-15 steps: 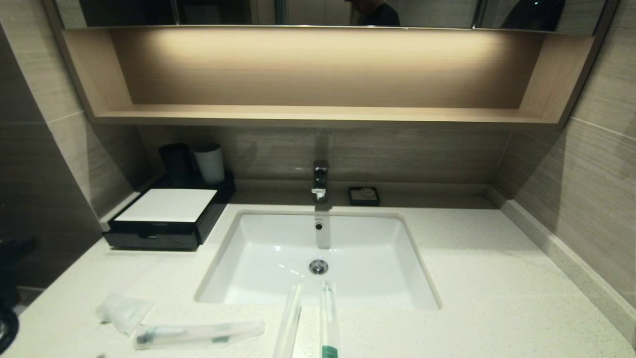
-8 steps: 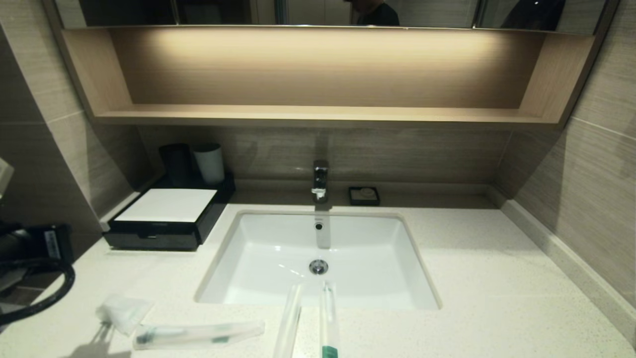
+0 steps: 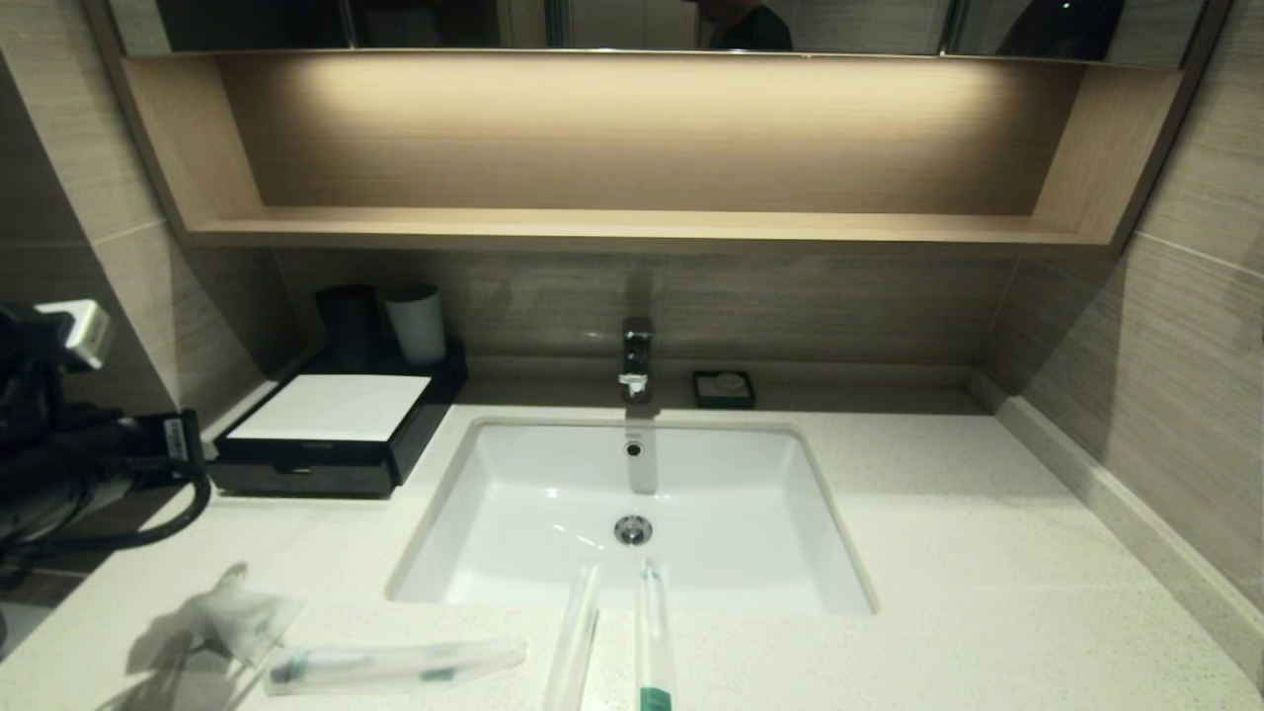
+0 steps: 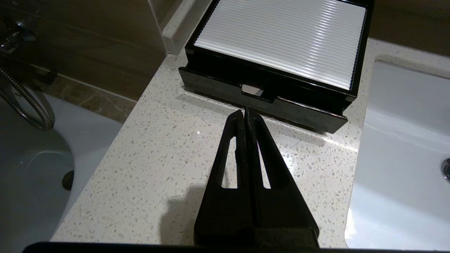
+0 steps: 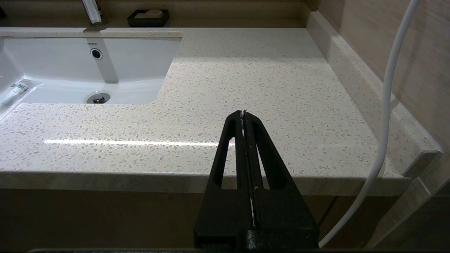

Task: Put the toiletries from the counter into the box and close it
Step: Open the drawer

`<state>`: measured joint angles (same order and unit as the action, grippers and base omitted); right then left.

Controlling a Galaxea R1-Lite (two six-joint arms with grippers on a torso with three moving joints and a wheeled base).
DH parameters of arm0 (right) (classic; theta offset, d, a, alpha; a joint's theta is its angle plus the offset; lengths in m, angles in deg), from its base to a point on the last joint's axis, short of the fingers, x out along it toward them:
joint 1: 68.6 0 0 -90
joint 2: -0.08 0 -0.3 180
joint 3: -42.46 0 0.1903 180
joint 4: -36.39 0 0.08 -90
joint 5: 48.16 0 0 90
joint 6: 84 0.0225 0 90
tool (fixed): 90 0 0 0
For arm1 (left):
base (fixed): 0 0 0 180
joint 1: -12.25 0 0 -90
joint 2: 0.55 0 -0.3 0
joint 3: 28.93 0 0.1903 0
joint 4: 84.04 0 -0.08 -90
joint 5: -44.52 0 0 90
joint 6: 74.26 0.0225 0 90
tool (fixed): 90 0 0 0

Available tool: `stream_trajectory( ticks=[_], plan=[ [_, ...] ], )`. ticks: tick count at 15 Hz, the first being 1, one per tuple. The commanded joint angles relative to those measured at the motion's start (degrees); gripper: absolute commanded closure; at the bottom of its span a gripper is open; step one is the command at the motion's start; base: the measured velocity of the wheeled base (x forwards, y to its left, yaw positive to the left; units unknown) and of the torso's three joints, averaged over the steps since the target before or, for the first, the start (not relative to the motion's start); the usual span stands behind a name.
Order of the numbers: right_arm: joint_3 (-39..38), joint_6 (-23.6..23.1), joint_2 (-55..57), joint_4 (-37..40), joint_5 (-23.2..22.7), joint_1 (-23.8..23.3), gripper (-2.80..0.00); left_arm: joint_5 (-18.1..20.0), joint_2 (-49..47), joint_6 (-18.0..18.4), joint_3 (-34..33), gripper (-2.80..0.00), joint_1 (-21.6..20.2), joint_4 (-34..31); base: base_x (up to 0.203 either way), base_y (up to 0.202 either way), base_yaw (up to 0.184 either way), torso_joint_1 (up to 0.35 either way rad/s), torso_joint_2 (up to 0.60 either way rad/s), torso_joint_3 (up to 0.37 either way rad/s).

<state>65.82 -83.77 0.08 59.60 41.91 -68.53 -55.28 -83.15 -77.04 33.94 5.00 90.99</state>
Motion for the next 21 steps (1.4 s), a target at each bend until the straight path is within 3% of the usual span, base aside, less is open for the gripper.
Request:
stream_trajectory(
  ticks=[1, 21],
  plan=[
    [-0.1, 0.0, 0.0, 0.0, 0.0, 0.0, 0.00, -0.1, -6.6, 0.0, 2.1, 0.00, -0.3, 1.2, 0.000, 0.000, 0.000, 0.000, 0.00, 0.000],
    [-0.1, 0.0, 0.0, 0.0, 0.0, 0.0, 0.00, -0.1, -25.0, 0.1, 14.1, 0.00, 0.1, 0.8, 0.000, 0.000, 0.000, 0.000, 0.00, 0.000]
  ],
)
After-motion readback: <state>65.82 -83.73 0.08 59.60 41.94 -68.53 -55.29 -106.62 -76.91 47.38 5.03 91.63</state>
